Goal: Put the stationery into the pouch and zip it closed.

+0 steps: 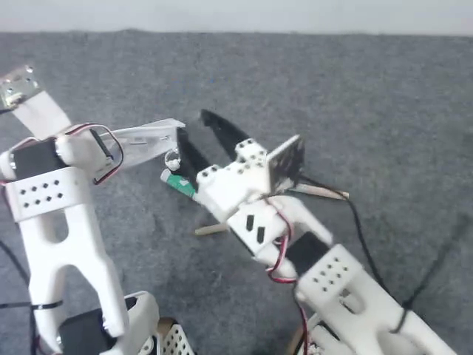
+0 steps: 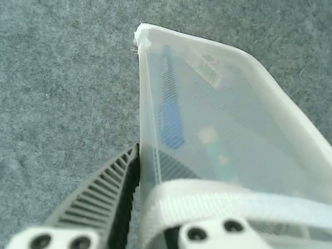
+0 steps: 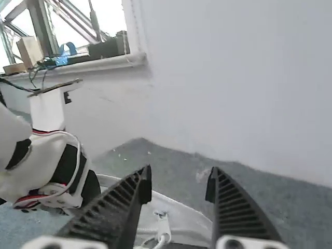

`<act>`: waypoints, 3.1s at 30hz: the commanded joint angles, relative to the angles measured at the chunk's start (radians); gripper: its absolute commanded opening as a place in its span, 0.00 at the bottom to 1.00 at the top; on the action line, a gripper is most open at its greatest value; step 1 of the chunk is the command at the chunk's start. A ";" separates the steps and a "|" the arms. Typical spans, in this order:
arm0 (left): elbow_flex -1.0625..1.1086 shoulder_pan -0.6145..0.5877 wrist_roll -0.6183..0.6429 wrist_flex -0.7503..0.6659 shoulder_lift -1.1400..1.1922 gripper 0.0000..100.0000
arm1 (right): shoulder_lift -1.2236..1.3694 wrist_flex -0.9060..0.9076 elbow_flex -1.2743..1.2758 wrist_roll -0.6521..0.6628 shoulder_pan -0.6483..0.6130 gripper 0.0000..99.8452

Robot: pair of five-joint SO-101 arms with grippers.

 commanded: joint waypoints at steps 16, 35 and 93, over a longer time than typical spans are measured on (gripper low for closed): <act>-0.002 -0.003 0.006 -0.026 -0.005 0.01 | -0.074 0.690 -0.293 0.308 0.143 0.16; -0.001 -0.005 0.005 -0.028 -0.005 0.02 | 0.394 0.780 -0.353 0.586 0.236 0.16; -0.001 -0.006 0.003 -0.026 -0.005 0.02 | 1.170 1.041 -0.838 0.655 0.321 0.02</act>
